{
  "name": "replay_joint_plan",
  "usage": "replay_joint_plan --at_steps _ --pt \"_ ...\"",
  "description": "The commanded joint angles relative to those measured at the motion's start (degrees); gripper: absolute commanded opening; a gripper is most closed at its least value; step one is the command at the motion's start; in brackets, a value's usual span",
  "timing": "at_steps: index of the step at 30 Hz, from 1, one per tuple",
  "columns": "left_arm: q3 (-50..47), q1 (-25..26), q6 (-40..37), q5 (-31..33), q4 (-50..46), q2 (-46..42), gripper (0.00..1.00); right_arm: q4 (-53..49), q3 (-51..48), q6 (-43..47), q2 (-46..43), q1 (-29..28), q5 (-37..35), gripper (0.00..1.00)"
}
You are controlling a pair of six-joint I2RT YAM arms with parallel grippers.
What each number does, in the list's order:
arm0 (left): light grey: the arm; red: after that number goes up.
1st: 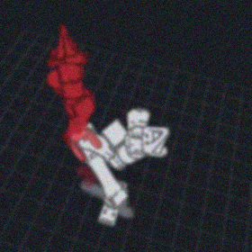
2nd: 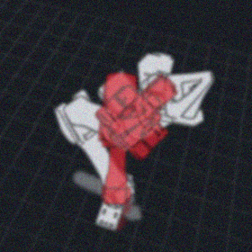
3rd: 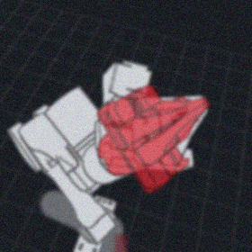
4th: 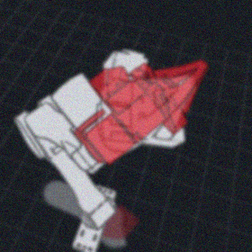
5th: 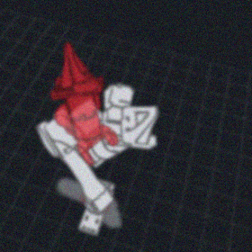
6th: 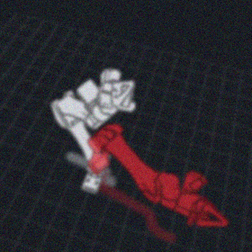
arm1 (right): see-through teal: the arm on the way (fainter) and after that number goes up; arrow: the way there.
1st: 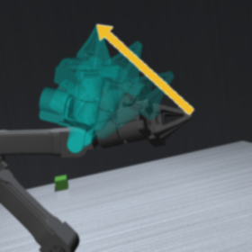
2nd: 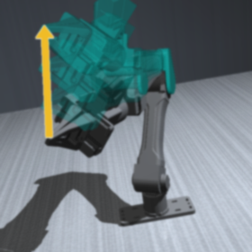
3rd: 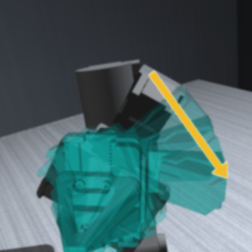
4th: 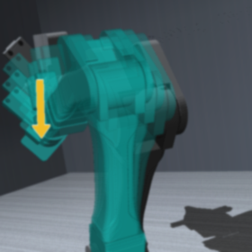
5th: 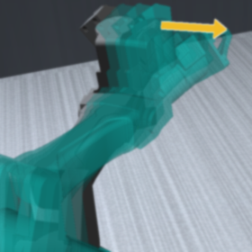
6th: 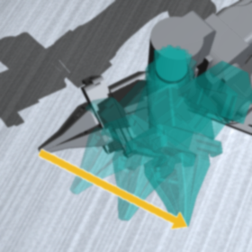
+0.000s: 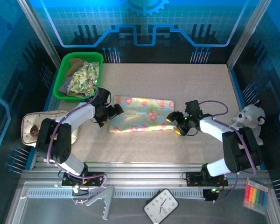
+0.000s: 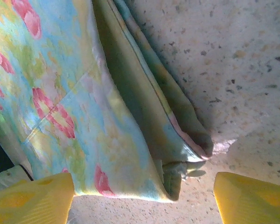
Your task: Fold and stack the skirts
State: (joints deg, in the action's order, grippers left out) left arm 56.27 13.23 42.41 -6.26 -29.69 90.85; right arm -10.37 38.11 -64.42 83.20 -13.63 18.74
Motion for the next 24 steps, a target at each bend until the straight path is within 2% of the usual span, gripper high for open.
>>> replay_joint_plan --at_steps 1,7,11,17,21,23,24 --pt "-0.99 -0.07 -0.58 -1.33 1.1 1.39 0.96 3.92 -1.23 -1.82 1.45 -0.89 1.21 0.77" --pt "-1.38 -0.11 -0.93 -2.48 2.16 3.22 0.89 7.1 -2.6 -3.41 3.09 -2.24 -1.85 0.65" --pt "-1.78 -0.06 -0.45 -3.13 2.28 3.66 0.85 13.66 -5.83 -5.66 2.53 -2.7 -4.73 0.55" --pt "-0.01 -0.09 -1.44 1.17 -2.64 -0.75 0.86 16.91 -5.43 -2.86 3.29 -2.67 -5.97 0.24" --pt "2.04 0.45 -2.02 3.89 -6.96 -4.98 0.87 15.53 -4.3 0.47 3.2 -2.75 -6.47 0.08" --pt "3.89 2.15 -2.31 5.71 -8.96 -5.98 0.87 14.97 -3.92 1.51 3.2 -2.81 -6.65 0.01" --pt "5.08 3.51 -2.51 6.4 -9.83 -5.97 0.87 14.46 -3.74 1.87 3.13 -2.81 -6.87 0.0"
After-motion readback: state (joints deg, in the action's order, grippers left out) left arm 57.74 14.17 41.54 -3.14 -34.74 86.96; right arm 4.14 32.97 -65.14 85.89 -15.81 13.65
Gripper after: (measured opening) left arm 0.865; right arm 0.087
